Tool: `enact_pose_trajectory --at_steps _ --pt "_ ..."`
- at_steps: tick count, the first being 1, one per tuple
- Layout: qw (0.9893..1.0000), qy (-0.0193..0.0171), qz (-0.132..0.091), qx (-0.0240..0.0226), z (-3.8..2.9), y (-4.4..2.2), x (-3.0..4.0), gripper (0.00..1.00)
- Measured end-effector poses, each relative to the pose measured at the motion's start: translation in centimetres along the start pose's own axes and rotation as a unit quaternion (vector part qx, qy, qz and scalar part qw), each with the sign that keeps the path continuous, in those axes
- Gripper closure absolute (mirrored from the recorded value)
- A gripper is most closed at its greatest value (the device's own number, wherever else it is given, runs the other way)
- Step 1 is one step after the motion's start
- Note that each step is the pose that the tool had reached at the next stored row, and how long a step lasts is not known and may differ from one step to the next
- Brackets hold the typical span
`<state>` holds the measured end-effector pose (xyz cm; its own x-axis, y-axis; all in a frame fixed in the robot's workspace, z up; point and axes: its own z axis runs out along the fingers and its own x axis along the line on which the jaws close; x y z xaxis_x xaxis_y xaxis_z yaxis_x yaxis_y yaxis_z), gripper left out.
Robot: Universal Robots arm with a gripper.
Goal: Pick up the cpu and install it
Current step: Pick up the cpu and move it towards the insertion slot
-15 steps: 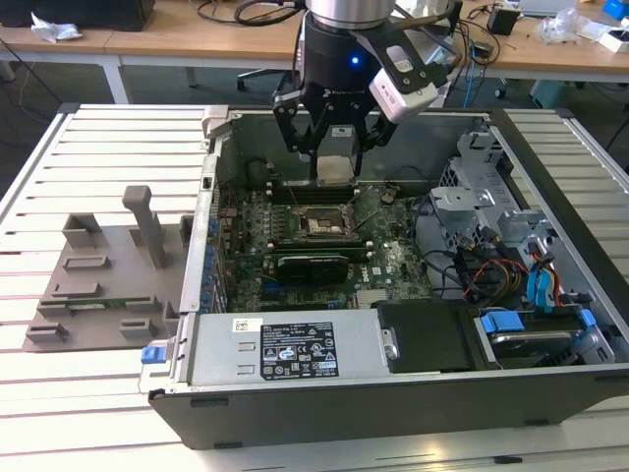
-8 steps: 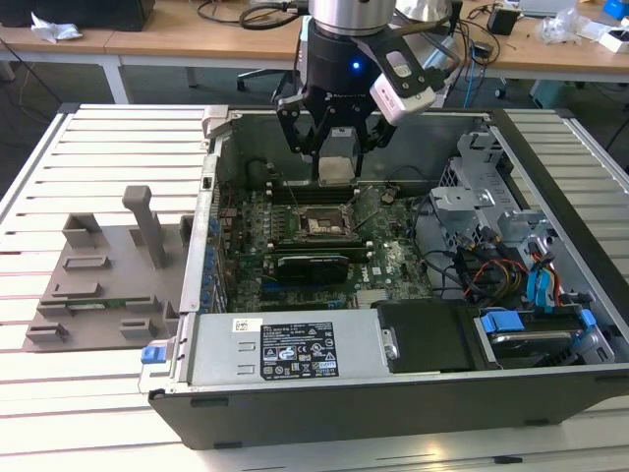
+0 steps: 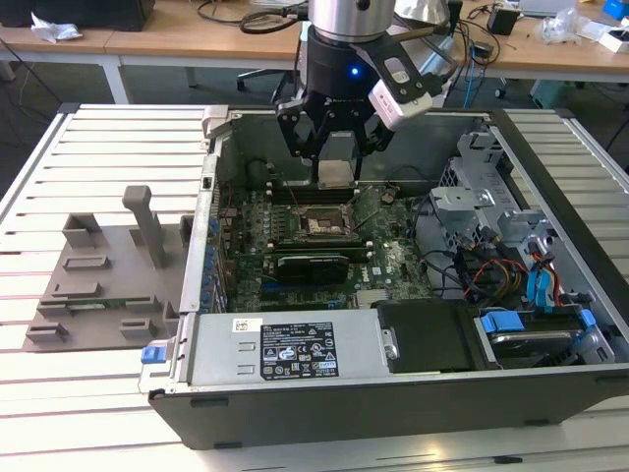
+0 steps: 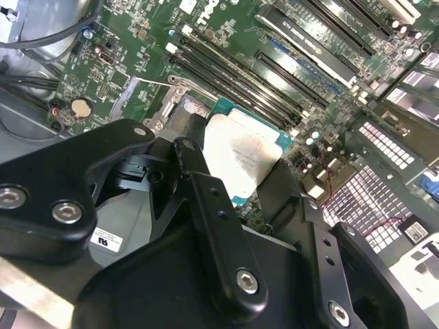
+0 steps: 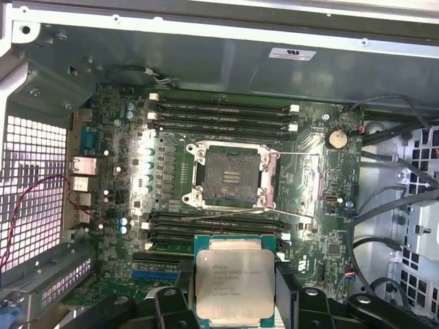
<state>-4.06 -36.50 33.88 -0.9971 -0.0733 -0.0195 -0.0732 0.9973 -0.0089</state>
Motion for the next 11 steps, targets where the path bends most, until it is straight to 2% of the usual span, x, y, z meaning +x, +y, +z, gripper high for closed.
enact_pose_trajectory --at_steps 11 --pt "1.0 0.0 0.0 0.0 0.76 0.01 0.01 0.45"
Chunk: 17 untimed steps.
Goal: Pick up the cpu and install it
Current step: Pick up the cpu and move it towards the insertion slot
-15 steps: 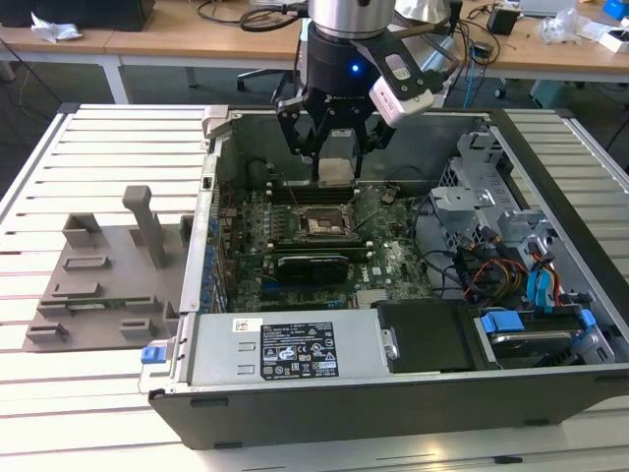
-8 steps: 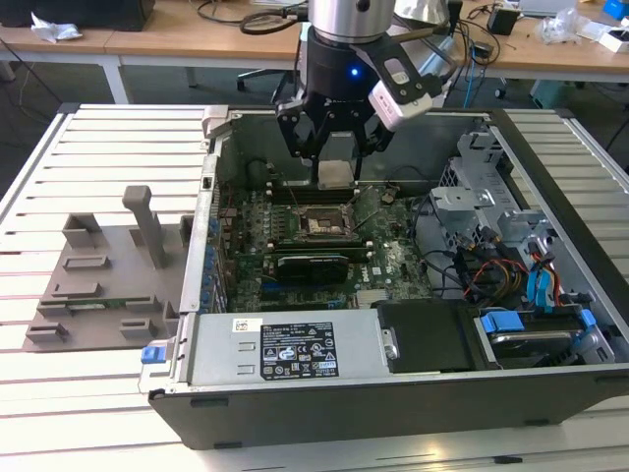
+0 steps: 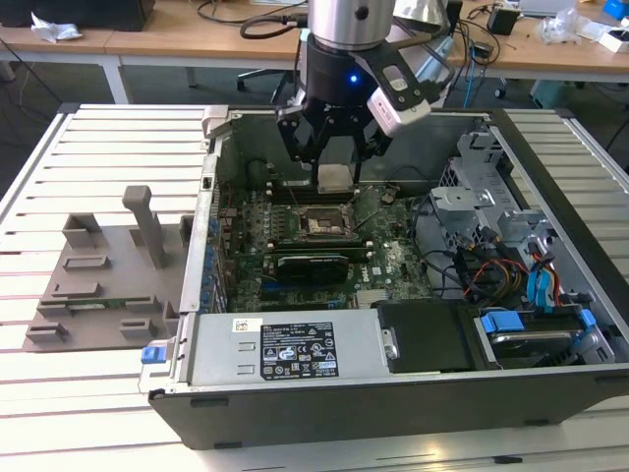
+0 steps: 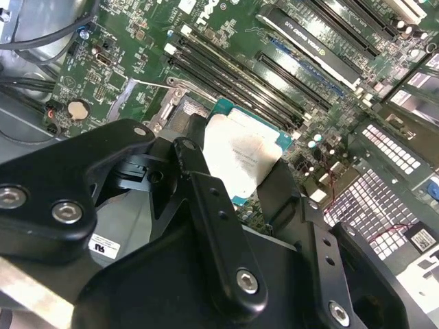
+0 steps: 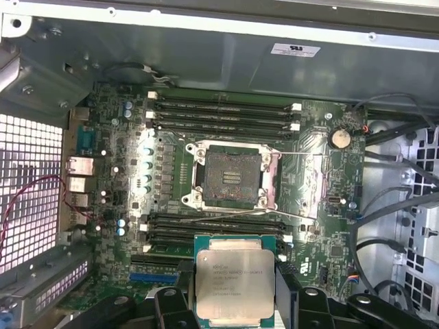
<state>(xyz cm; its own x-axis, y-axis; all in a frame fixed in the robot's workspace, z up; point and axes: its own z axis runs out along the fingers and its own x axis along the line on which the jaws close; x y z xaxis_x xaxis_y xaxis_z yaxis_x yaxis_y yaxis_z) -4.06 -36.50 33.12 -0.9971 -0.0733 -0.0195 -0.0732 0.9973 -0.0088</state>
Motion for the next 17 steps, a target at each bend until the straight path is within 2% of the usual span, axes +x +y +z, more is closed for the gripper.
enact_pose_trajectory --at_steps 17 --pt "1.0 0.0 0.0 0.0 1.14 0.01 0.01 0.45"
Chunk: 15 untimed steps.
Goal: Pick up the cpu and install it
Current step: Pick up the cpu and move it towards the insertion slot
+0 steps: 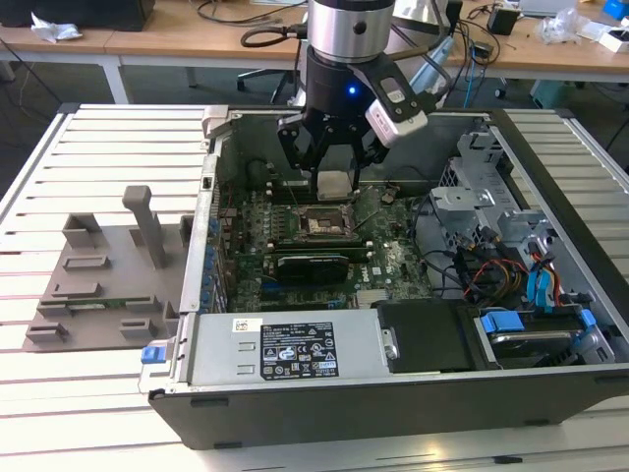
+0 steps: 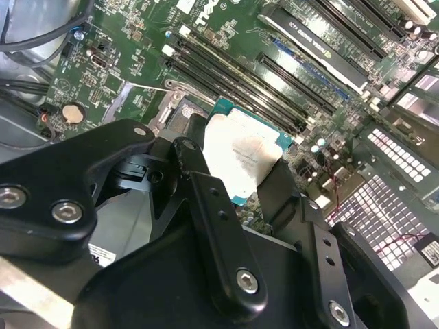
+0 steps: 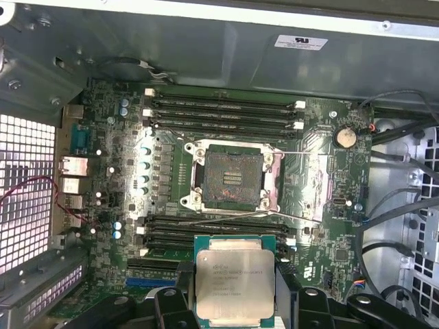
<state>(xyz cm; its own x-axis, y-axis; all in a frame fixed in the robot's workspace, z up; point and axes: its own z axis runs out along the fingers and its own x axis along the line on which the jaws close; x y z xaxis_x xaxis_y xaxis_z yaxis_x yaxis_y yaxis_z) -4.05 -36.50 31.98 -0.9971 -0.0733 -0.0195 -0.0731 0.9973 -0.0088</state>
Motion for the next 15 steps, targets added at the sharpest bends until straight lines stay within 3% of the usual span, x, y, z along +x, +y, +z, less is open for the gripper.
enact_pose_trajectory --at_steps 15 --pt "1.0 0.0 0.0 0.0 0.68 0.0 0.01 0.45"
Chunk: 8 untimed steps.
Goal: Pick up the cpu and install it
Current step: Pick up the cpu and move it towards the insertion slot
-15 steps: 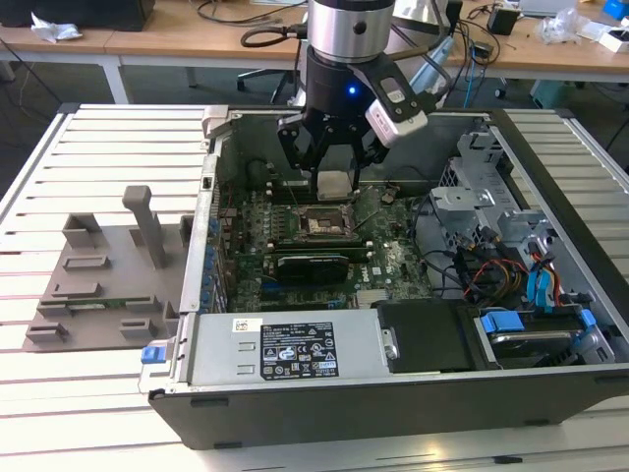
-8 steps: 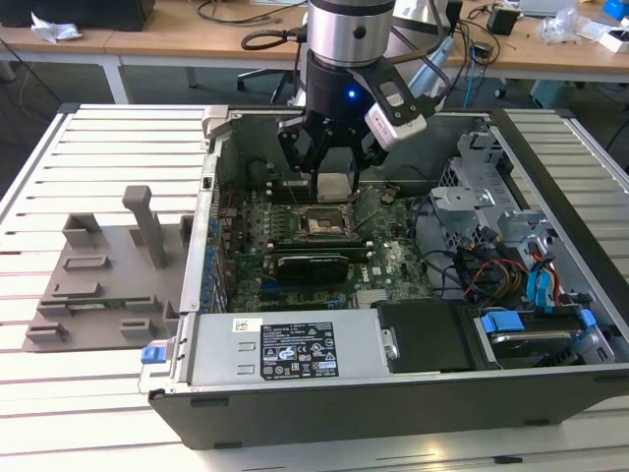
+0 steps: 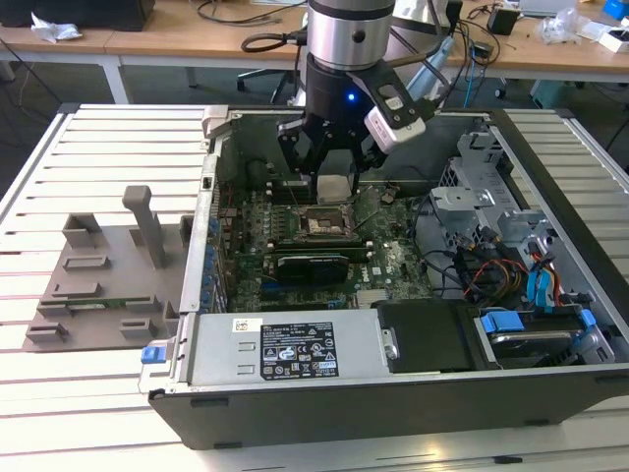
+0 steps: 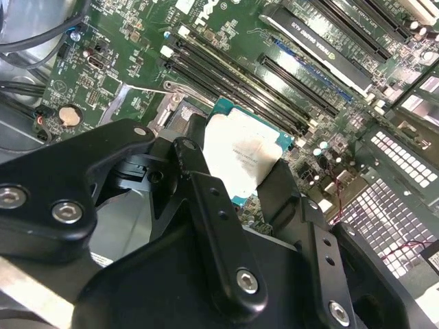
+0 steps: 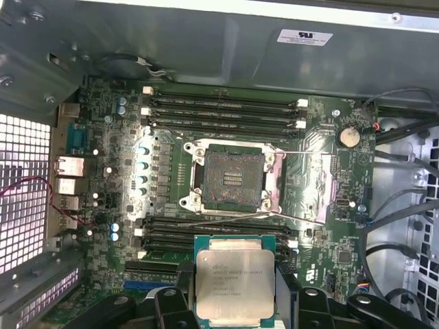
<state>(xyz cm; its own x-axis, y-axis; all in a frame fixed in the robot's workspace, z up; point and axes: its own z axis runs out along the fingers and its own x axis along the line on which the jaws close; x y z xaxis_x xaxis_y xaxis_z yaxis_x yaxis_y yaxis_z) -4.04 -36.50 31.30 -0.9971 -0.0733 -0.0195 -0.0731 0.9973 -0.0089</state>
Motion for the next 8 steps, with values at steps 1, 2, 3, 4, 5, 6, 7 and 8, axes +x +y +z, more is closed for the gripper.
enact_pose_trajectory --at_steps 1,2,3,4,5,6,7,8 --pt "1.0 0.0 0.0 0.0 0.04 0.0 0.0 0.45" --pt "1.0 0.0 0.0 0.0 0.12 0.0 0.0 0.45" --pt "1.0 0.0 0.0 0.0 0.15 0.0 0.0 0.45" --pt "1.0 0.0 0.0 0.0 0.2 0.0 0.0 0.45" --pt "1.0 0.0 0.0 0.0 0.27 0.0 0.0 0.45" --pt "1.0 0.0 0.0 0.0 0.32 0.0 0.0 0.45" --pt "1.0 0.0 0.0 0.0 0.37 0.0 0.0 0.45" --pt "1.0 0.0 0.0 0.0 0.41 0.0 0.01 0.45"
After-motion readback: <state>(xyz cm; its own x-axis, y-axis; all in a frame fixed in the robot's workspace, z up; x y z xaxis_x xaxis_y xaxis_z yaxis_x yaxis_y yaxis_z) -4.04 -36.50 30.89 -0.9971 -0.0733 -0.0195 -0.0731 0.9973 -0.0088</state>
